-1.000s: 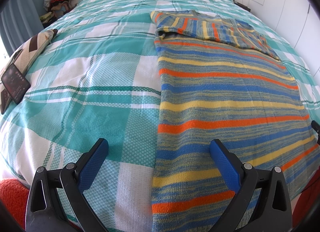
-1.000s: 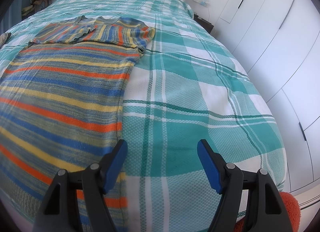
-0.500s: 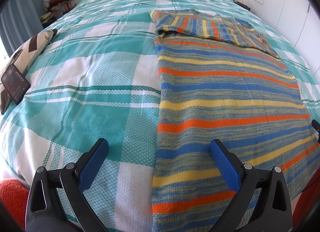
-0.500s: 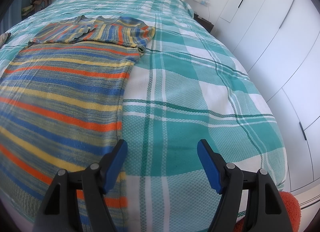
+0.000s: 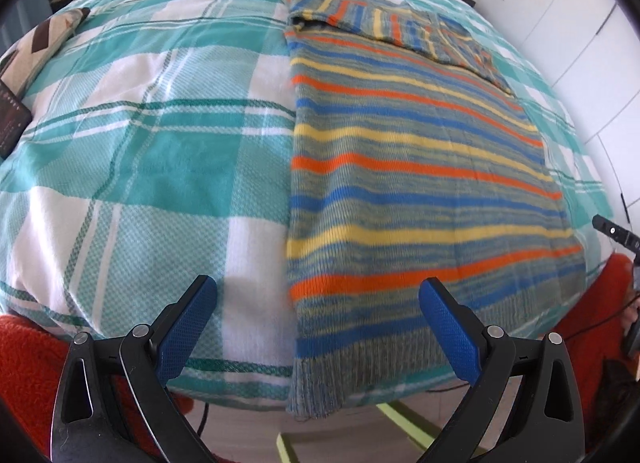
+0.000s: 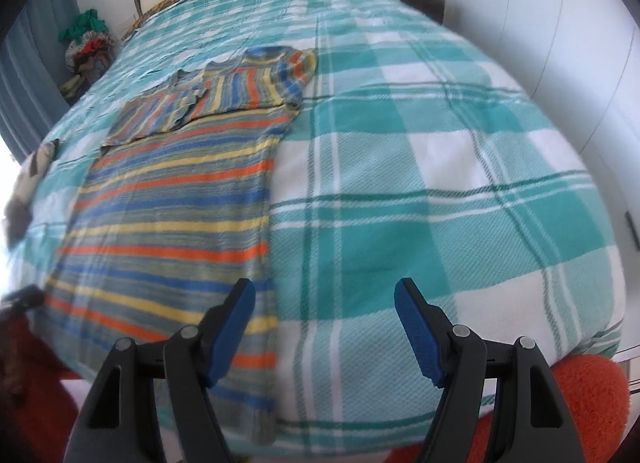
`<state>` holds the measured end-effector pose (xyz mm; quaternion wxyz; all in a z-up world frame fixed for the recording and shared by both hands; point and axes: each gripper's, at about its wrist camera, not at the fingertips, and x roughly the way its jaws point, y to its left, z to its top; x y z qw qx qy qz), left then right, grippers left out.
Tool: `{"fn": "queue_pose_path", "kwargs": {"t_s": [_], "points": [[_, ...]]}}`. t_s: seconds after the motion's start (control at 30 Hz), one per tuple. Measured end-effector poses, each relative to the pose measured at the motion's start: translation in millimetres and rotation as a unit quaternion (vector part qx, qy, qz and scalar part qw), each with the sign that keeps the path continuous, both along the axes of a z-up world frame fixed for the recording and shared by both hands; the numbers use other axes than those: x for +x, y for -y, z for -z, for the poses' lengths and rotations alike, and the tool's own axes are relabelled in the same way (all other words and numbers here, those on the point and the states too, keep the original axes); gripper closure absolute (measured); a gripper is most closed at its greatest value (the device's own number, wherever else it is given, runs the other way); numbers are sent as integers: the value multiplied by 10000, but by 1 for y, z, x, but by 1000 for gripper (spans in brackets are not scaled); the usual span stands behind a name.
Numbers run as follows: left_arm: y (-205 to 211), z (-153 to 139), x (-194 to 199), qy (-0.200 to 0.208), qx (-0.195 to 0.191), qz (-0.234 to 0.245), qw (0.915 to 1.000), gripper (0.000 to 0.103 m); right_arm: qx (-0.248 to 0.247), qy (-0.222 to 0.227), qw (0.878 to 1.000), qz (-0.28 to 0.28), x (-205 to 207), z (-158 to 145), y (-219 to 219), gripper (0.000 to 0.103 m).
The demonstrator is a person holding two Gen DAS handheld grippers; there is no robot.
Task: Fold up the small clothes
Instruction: 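Grasp the striped sweater hem with both tools, then lift the hem with both tools and fold it over onto the collar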
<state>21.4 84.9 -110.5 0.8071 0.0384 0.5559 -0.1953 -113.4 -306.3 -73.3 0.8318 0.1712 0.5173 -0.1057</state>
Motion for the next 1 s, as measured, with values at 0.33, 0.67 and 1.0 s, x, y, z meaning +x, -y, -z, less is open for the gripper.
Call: {"fn": "queue_pose_path", "kwargs": {"t_s": [0.33, 0.67, 1.0], "points": [[13, 7, -19, -302, 428, 456, 9976, 83, 1725, -954, 9799, -307, -4, 53, -35, 57], [-8, -35, 59, -607, -1108, -372, 9913, 99, 2250, 99, 9740, 231, 58, 10, 6, 96], [67, -51, 262, 220, -1060, -550, 9926, 99, 1352, 943, 9846, 577, 248, 3, 74, 96]]}}
